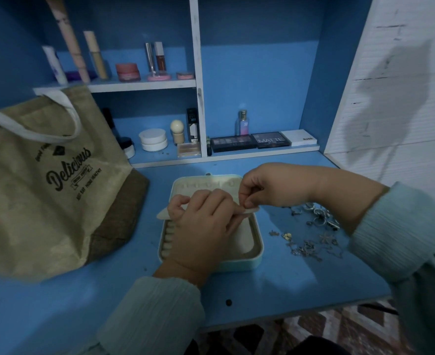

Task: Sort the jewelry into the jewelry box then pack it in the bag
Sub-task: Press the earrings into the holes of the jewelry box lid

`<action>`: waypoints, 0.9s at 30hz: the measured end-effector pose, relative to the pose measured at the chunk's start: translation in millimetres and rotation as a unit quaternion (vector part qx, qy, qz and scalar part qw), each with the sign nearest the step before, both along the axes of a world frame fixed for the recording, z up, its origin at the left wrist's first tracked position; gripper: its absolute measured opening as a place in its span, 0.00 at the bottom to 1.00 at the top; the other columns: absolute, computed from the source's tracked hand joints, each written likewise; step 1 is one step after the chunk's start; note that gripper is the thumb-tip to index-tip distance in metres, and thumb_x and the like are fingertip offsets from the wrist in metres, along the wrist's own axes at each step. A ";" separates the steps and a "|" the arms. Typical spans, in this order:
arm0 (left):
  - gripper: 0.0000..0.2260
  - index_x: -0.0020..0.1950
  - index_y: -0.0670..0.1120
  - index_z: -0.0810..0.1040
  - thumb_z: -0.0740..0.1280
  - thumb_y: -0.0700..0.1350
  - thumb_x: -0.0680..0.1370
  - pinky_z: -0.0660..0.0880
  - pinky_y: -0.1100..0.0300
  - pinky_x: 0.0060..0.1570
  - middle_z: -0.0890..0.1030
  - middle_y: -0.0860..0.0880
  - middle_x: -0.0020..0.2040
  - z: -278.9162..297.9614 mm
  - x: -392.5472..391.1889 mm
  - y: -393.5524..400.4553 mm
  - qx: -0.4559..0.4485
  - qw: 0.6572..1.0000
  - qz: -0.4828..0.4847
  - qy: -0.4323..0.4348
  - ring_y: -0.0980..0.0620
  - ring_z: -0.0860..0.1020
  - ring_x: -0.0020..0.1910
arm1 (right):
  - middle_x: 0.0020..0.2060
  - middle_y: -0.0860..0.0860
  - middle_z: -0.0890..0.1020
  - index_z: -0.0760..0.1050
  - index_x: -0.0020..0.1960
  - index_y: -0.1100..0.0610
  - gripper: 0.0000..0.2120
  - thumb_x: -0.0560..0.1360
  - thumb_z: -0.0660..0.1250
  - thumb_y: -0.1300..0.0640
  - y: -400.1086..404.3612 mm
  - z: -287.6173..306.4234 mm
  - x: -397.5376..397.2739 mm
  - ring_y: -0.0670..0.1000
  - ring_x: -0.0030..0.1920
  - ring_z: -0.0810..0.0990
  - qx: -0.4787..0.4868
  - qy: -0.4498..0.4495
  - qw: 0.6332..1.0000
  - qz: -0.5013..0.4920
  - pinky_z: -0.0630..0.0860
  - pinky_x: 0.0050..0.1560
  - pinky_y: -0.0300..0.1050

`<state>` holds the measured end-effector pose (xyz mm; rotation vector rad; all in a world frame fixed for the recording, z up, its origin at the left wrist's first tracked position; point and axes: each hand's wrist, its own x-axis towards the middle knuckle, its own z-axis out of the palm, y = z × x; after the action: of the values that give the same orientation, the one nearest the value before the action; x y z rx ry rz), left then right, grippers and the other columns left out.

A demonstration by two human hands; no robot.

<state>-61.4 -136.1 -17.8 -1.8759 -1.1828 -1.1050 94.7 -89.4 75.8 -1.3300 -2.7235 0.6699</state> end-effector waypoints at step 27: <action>0.09 0.51 0.51 0.82 0.63 0.46 0.78 0.56 0.60 0.50 0.71 0.59 0.44 54.4 -14.8 69.1 -0.230 0.963 -0.111 -0.087 0.57 0.66 0.49 | 0.36 0.47 0.81 0.79 0.41 0.48 0.07 0.74 0.69 0.59 28.9 -17.4 43.3 0.41 0.34 0.76 0.009 0.210 0.960 -0.188 0.72 0.38 0.29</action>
<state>-76.2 -67.0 36.6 -2.3496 -1.4497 -1.2110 138.0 -60.6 58.4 -1.4470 -2.0716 0.7796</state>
